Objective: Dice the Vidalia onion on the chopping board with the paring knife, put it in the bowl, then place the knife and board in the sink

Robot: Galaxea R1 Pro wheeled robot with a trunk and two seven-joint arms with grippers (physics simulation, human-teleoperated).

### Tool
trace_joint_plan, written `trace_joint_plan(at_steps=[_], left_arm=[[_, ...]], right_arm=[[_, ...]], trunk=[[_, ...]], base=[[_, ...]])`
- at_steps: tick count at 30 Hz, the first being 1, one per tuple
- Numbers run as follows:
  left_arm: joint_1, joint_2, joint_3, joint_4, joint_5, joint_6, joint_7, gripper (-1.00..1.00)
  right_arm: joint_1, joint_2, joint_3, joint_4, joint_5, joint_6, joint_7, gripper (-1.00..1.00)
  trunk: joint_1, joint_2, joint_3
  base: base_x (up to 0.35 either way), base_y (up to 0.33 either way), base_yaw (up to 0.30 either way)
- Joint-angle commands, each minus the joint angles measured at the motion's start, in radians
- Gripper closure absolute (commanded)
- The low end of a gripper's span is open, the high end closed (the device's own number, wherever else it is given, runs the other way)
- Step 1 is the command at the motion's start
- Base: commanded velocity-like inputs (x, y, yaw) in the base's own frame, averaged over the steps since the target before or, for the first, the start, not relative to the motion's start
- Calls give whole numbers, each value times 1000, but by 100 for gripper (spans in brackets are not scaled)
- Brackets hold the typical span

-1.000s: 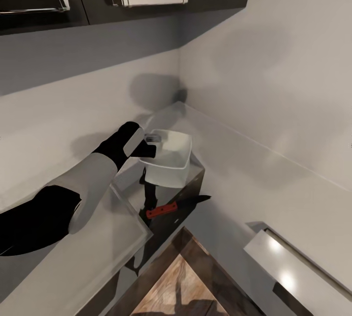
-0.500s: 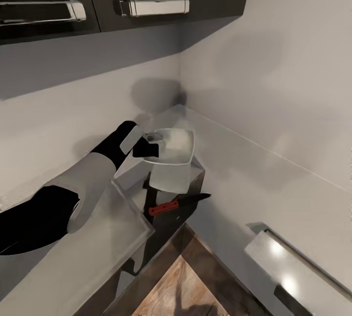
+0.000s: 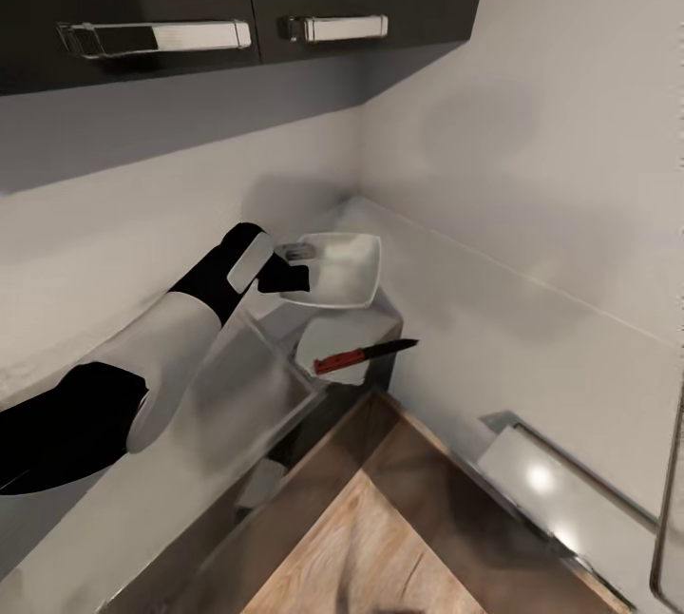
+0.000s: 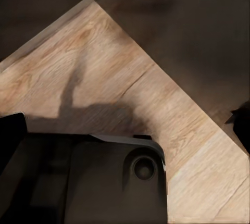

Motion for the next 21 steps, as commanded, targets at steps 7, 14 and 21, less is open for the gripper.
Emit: trace_joint_plan(at_steps=[7,14,21], left_arm=[[-1,1,-6,-1,11,2,12,100],[-1,1,-6,0,11,2,12,100],[-1,1,-8,1,10,2,12,100]], right_arm=[[0,0,0,-1,10,1,-11,-100],[0,0,1,-1,10,1,-11,-100],[0,0,0,-1,10,1,-11,-100]], trunk=[[0,-2,1],[0,-2,1],[0,-2,1]], base=[[-303,117,6],[-303,107,173],[-304,105,256]])
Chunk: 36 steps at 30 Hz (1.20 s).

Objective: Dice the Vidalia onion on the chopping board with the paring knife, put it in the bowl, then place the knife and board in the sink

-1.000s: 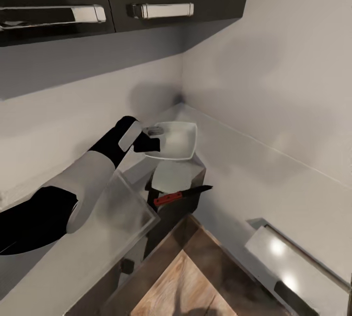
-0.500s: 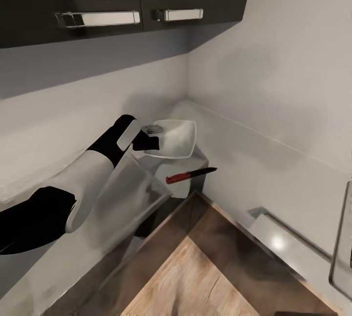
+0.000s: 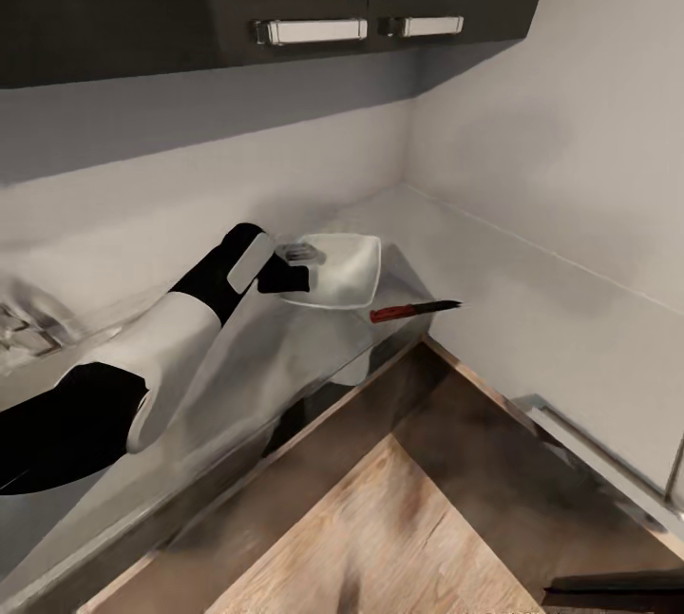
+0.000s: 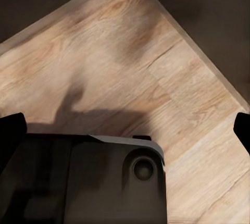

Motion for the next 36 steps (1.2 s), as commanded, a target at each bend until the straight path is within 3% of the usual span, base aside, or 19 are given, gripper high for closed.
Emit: trace_joint_plan(at_steps=[1,36], left_arm=[[-1,0,-5,0,12,1,12,100],[10,-1,-5,3,12,1,12,100]], right_arm=[[1,0,2,-2,10,2,-10,-100],[1,0,1,-2,10,1,-10,-100]], trunk=[[0,-2,-2],[0,-2,-2]], base=[[-304,105,259],[-297,129,259]])
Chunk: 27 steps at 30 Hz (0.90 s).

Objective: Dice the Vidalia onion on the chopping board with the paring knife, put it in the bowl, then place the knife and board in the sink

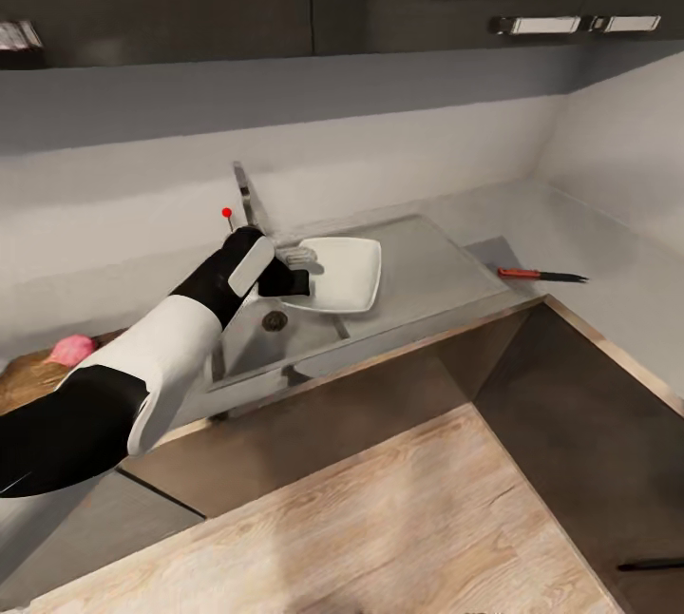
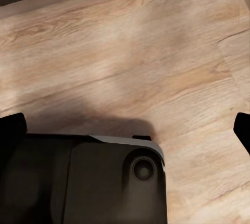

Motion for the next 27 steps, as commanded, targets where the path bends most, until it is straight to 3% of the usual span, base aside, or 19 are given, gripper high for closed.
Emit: trace_joint_plan(at_steps=[1,19,27], left_arm=[[-1,1,-5,-1,12,1,11,100],[-1,5,1,-14,12,2,11,100],[-1,6,3,-106,37,3,11,100]], right_arm=[[1,0,1,-2,10,1,-10,-100],[1,0,2,-2,10,2,-10,-100],[1,0,1,-1,10,2,-10,-100]], trunk=[[0,-2,-2],[0,-2,-2],[0,-2,-2]], base=[[-230,229,259],[-115,278,259],[-20,299,258]])
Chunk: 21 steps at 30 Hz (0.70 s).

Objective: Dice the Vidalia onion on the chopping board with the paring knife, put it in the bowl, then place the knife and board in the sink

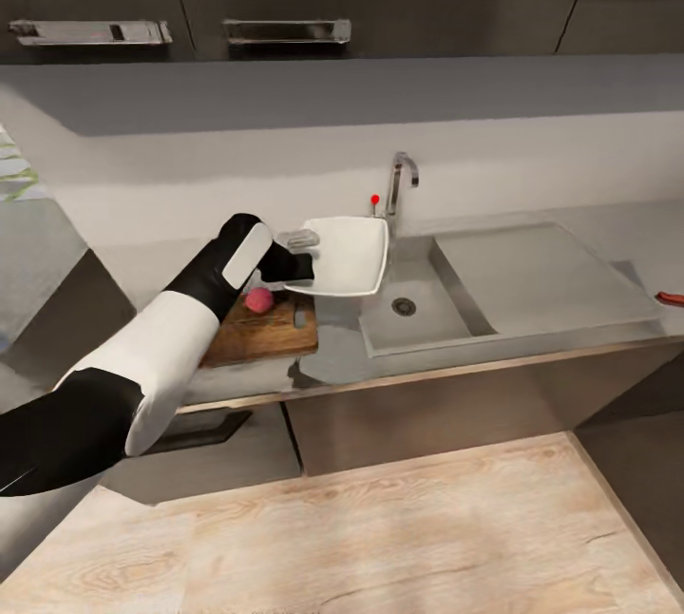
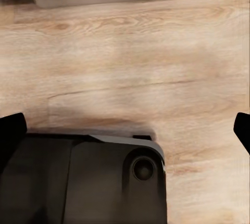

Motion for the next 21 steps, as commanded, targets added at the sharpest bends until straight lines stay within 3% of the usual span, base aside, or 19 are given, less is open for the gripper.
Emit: trace_joint_plan(at_steps=[1,6,21], left_arm=[[-1,1,-3,-7,17,1,12,100],[-1,13,-5,-49,45,1,12,100],[-1,42,-10,-33,50,2,12,100]], right_arm=[[1,0,1,-2,10,1,-10,-100],[1,0,2,-2,10,1,-9,-100],[1,0,1,-1,10,2,-10,-100]], trunk=[[1,-2,-1],[1,-2,4],[1,-2,24]], base=[[-2,302,254],[-1,303,189],[0,303,82]])
